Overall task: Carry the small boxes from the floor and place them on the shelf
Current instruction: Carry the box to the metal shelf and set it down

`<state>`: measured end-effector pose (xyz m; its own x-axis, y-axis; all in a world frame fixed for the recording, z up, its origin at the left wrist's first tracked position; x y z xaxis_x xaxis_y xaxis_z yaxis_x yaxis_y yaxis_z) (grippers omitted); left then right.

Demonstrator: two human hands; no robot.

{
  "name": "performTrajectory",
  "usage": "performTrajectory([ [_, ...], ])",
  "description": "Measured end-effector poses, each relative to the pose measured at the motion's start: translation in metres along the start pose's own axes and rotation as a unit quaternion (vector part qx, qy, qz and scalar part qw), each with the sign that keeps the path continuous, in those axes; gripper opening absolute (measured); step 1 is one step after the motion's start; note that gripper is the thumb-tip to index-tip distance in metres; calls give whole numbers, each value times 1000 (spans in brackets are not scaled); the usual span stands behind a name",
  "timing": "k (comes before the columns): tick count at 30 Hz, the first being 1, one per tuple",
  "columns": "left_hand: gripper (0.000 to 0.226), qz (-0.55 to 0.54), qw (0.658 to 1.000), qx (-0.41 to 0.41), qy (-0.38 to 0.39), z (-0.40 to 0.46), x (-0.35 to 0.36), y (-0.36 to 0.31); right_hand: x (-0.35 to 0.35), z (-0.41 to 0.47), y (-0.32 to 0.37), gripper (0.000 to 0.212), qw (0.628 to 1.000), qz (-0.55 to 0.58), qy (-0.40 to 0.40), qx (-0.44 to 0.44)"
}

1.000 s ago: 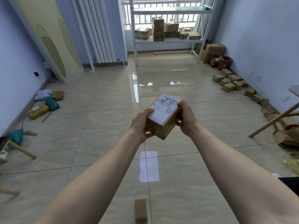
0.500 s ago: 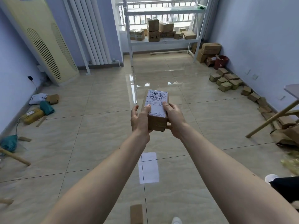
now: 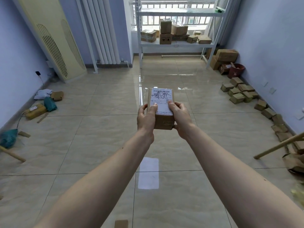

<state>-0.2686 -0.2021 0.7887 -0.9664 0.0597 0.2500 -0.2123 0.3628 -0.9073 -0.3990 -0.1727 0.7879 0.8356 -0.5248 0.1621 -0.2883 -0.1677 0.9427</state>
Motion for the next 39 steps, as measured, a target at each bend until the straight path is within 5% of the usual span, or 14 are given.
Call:
performTrajectory([
  [22,24,65,993,29,96,241,95,-72,28,236,79,37,999,12,7,-41],
  [27,22,68,992,35,100,303,124,-87,31,301,104,25,999,5,9,-46],
  [39,17,70,993,64,74,460,203,-138,42,487,166,34,999,4,7,-47],
])
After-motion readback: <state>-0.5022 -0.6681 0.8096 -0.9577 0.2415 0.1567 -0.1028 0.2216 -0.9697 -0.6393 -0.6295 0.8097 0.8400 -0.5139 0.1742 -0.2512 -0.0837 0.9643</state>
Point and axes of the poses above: each hand's wrist, its own z-axis towards the middle knuckle, its own x-axis out of the palm, y = z × x, the point moved 6 cm from there along z, towards the middle knuckle, and after that the axes turned 2 degrees about z, right-handed, at the moved point
